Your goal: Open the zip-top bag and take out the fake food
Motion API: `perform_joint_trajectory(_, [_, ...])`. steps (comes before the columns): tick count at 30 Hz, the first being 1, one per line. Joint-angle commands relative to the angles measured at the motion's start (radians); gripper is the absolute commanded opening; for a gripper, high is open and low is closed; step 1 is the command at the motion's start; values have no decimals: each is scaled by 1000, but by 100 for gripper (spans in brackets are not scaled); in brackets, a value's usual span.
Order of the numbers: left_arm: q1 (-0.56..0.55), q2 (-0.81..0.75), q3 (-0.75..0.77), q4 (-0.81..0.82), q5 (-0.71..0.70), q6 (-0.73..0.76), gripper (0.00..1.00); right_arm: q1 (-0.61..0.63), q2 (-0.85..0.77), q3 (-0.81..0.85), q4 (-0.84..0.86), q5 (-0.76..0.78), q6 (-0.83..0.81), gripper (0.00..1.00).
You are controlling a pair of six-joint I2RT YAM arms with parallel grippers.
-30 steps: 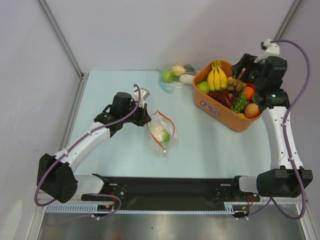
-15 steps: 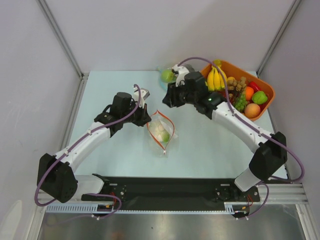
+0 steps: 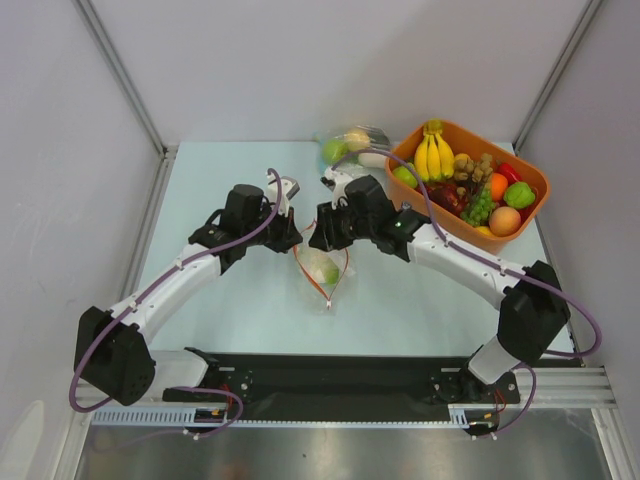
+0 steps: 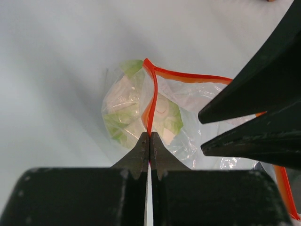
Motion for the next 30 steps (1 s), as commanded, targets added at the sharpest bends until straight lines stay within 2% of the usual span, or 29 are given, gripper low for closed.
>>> perform_joint_trajectory(1, [-1, -5, 20, 6, 8, 16, 0, 29, -52, -36, 37, -18, 47, 35])
perform_joint_trajectory(11, [0, -3, 20, 4, 8, 16, 0, 83, -9, -41, -54, 169, -13, 34])
perform_joint_trajectory(23, [-1, 2, 20, 6, 11, 18, 0, 94, 126, 7, -66, 243, -43, 35])
perform_joint_trajectory(30, [-1, 8, 20, 6, 14, 18, 0, 95, 147, 24, -58, 338, -42, 43])
